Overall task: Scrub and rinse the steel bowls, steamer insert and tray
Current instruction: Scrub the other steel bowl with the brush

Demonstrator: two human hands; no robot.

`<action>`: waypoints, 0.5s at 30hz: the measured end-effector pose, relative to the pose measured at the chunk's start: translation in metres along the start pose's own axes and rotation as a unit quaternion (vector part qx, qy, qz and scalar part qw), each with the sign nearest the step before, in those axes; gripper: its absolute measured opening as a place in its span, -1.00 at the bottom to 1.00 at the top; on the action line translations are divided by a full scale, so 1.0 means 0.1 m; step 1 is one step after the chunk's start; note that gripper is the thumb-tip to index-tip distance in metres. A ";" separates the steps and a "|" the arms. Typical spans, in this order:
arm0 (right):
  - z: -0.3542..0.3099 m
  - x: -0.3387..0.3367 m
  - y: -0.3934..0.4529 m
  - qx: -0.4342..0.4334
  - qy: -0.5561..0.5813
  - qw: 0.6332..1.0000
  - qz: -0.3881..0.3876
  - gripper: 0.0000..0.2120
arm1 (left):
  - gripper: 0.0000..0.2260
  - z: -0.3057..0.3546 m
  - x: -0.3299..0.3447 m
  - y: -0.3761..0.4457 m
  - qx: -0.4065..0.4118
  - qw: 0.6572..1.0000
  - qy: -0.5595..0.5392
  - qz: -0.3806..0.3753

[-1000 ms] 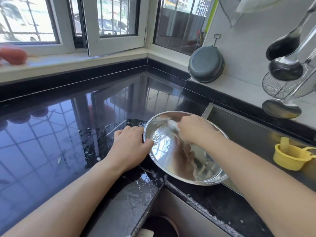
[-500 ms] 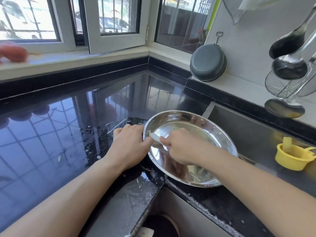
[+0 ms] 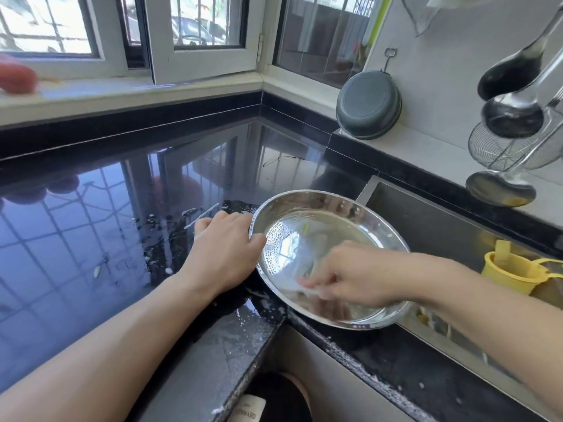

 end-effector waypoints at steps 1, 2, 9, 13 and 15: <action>0.05 0.03 -0.13 -0.004 0.007 0.999 -0.041 -0.76 | -0.81 0.00 0.00 0.00 0.003 1.000 0.006 0.007; 0.11 0.04 -0.22 0.000 0.020 0.997 -0.074 -0.76 | -0.81 0.01 0.01 0.00 0.005 1.000 0.012 0.010; 0.02 -0.25 0.39 0.090 -0.084 0.987 0.103 -0.71 | -0.73 0.02 0.03 0.00 -0.002 1.000 0.018 -0.015; 0.04 -0.33 0.40 0.052 -0.079 0.992 0.079 -0.73 | -0.75 0.01 0.02 0.00 -0.006 1.000 0.026 -0.012; 0.02 -0.17 0.17 -0.013 -0.049 0.999 0.014 -0.75 | -0.75 0.01 0.02 0.00 -0.009 1.000 0.026 -0.002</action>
Point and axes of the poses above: each hand's wrist, its own y-axis towards the middle knuckle, its own x-axis out of the palm, z = x × y, the point moved 5 cm from there along y, towards the middle knuckle, and after that the axes turned 13 degrees about -y, right-handed, at the moved point
